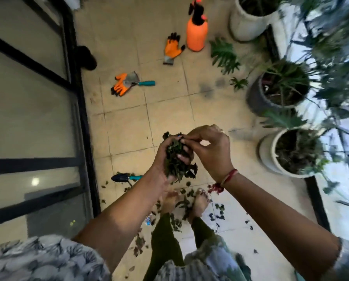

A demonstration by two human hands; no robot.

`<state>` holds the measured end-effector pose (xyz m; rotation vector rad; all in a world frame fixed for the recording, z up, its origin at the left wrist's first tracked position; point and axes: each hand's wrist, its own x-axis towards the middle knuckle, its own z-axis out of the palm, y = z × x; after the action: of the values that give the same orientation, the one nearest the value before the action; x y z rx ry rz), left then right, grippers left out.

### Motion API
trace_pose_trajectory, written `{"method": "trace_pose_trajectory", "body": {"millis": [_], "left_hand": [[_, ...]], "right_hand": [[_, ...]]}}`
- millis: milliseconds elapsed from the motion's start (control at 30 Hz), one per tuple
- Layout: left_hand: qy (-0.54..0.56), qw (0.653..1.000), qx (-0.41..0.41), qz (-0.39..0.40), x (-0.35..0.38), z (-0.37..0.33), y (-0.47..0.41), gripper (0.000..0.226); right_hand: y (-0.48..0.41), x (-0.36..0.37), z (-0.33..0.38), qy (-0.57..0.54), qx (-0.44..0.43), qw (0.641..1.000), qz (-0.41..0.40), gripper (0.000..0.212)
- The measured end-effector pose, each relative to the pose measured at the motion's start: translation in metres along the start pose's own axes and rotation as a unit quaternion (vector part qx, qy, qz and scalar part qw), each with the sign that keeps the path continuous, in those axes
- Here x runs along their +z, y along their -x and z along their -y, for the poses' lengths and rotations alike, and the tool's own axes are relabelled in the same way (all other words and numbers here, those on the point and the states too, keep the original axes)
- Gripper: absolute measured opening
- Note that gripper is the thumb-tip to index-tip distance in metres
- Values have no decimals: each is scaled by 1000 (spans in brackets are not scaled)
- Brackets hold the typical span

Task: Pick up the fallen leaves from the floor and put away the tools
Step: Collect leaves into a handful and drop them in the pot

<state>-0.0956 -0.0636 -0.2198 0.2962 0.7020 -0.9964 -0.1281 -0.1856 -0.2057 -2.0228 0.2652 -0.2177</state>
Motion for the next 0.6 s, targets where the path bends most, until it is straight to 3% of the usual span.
{"method": "trace_pose_trajectory", "body": {"millis": [133,267,367,433,500,533,567,600], "left_hand": [[-35,999,-22,-6,22,20,9,42],[-140,986,-35,-84,55,53,22,7],[-220,968,-29,-119,75,78,33,44],[-271,952,-42,-137,81,94,38,52],[-284,946,-57,-146,83,109,39,41],[-282,946,-70,-141,83,116,38,35],[-272,949,-87,-130,83,123,36,28],[-262,952,-112,-113,85,133,36,21]], "right_hand": [[20,-31,11,79,-12,996,-31,18],[61,-66,21,167,-22,985,-30,34],[91,-89,36,257,-86,963,-7,47],[104,-100,39,292,-88,952,14,45],[120,-107,41,180,11,984,0,39],[128,-110,45,37,103,993,-47,35],[136,-112,49,-113,190,968,-116,31],[147,-115,52,-238,258,916,-193,26]]}}
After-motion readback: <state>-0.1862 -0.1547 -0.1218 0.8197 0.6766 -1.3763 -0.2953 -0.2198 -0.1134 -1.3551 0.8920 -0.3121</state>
